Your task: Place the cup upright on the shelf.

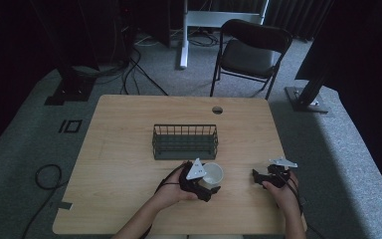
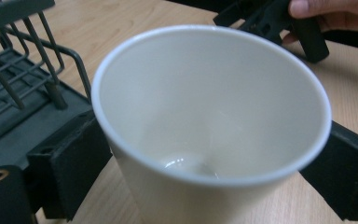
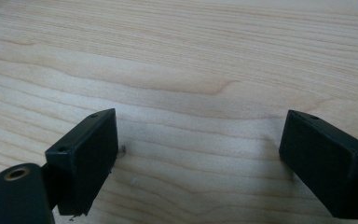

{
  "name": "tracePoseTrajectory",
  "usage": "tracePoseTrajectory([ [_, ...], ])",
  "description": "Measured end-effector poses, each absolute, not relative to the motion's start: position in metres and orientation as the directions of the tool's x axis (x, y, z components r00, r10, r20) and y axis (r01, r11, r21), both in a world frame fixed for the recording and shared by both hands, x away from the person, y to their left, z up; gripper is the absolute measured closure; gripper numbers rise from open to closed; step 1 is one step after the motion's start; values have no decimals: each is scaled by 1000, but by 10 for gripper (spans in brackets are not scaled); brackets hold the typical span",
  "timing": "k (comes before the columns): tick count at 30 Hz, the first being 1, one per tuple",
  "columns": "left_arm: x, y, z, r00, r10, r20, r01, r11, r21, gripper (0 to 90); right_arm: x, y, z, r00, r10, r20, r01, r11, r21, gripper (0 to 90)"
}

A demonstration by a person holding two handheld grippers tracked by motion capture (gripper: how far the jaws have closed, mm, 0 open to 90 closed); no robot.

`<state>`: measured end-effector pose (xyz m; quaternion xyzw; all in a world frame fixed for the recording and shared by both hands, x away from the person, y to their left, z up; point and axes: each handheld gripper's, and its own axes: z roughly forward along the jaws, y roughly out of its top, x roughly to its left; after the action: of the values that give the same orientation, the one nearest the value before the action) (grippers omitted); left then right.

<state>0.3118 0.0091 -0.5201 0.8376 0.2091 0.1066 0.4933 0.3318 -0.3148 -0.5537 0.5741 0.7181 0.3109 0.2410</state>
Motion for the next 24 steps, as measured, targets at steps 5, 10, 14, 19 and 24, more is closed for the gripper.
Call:
tracePoseTrajectory([
  [5, 313, 6, -519, 885, 466, -18, 237, -416, 878, 179, 332, -315, -554, -225, 974, 11, 675, 147, 723, 111],
  [10, 311, 5, -519, 901, 433, -6, 213, -431, 877, 204, 332, -315, -554, -224, 974, 11, 675, 147, 723, 110],
  [14, 310, 5, -517, 900, 435, -1, 211, -434, 876, 204, 332, -315, -554, -225, 974, 11, 675, 147, 723, 110],
  [19, 310, 6, -511, 899, 438, -13, 217, -419, 882, 205, 332, -315, -554, -226, 974, 8, 673, 151, 724, 110],
  [24, 310, 8, -504, 896, 443, -31, 234, -411, 881, 205, 332, -315, -554, -226, 974, 8, 673, 150, 724, 110],
])
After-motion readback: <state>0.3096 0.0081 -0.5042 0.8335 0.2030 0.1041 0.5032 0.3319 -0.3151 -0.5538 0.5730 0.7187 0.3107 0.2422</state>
